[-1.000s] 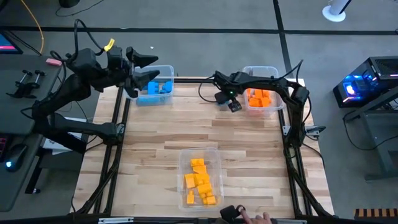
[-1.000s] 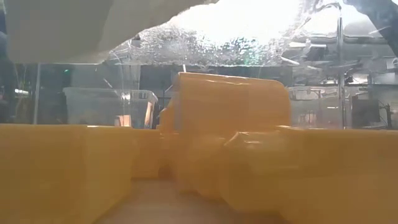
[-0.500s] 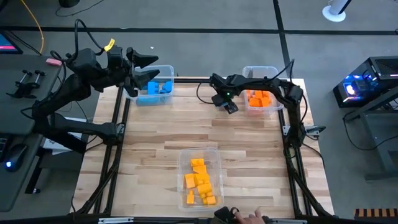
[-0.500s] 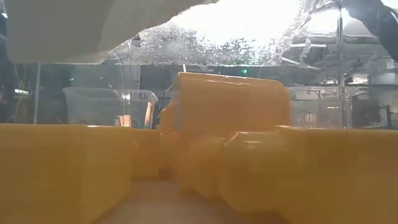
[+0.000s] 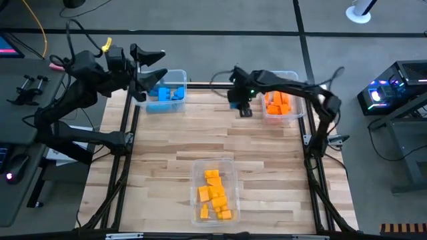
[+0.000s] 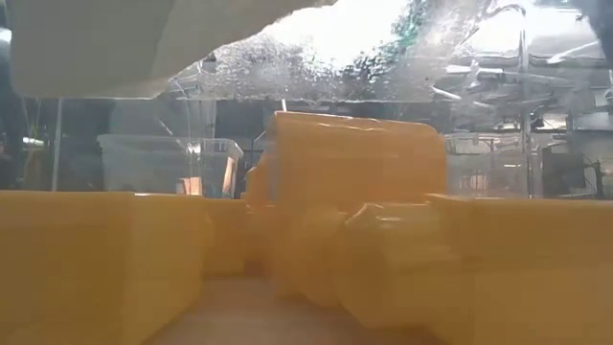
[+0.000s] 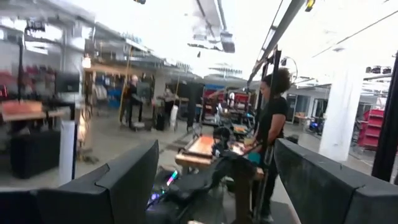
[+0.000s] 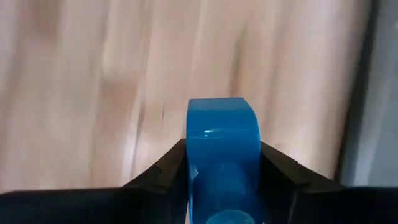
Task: Sort blocks
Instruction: Put the blue game piece into the top left transparent bin, then return to Home Position
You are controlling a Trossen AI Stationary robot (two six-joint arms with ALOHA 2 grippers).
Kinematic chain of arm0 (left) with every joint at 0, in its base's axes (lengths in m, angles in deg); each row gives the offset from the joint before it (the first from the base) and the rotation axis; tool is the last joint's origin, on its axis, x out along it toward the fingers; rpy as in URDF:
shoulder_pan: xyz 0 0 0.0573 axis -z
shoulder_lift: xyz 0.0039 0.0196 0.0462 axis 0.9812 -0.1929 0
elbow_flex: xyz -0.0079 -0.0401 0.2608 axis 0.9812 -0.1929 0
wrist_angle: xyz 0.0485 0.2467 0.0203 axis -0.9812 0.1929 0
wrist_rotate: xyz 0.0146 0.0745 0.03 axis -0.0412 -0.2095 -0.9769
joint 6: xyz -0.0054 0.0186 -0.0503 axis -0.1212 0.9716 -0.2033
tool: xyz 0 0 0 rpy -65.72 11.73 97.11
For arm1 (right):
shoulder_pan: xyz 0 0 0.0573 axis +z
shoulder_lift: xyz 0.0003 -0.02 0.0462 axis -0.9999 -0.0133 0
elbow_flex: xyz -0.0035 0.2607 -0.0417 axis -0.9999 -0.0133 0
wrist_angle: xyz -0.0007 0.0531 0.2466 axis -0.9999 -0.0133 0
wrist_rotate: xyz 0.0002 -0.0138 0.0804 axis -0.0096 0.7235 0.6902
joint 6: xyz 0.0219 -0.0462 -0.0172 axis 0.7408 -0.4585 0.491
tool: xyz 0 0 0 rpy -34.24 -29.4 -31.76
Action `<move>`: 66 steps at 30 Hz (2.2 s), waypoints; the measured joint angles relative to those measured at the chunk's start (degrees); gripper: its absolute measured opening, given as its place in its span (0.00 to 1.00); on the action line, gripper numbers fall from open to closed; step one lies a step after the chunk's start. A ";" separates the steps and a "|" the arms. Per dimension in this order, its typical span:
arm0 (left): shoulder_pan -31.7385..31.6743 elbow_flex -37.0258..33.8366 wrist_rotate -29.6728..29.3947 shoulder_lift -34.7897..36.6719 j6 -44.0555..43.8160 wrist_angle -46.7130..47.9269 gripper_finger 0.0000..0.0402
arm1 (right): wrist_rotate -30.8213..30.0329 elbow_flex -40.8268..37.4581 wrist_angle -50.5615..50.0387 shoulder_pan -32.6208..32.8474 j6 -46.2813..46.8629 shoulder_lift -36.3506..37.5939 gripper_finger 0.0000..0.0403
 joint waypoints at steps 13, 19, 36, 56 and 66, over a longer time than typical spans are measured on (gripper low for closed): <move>-0.65 0.00 -0.25 0.00 -1.08 -0.57 0.77 | -3.98 1.72 55.95 12.01 31.70 -2.19 0.33; -0.59 0.00 4.40 0.00 -5.09 1.36 0.77 | -9.30 1.75 75.03 12.13 44.40 -9.73 0.33; -0.59 0.00 10.99 0.04 -13.80 1.52 0.77 | -9.95 45.19 58.95 10.46 49.40 -39.34 0.67; 6.38 -32.42 13.98 2.54 -13.27 -24.11 0.70 | 7.61 45.08 11.39 3.21 34.08 -15.99 0.31; 3.35 -69.77 9.35 8.80 -33.35 -76.33 0.32 | 8.56 44.99 -23.15 3.65 30.94 -5.37 0.02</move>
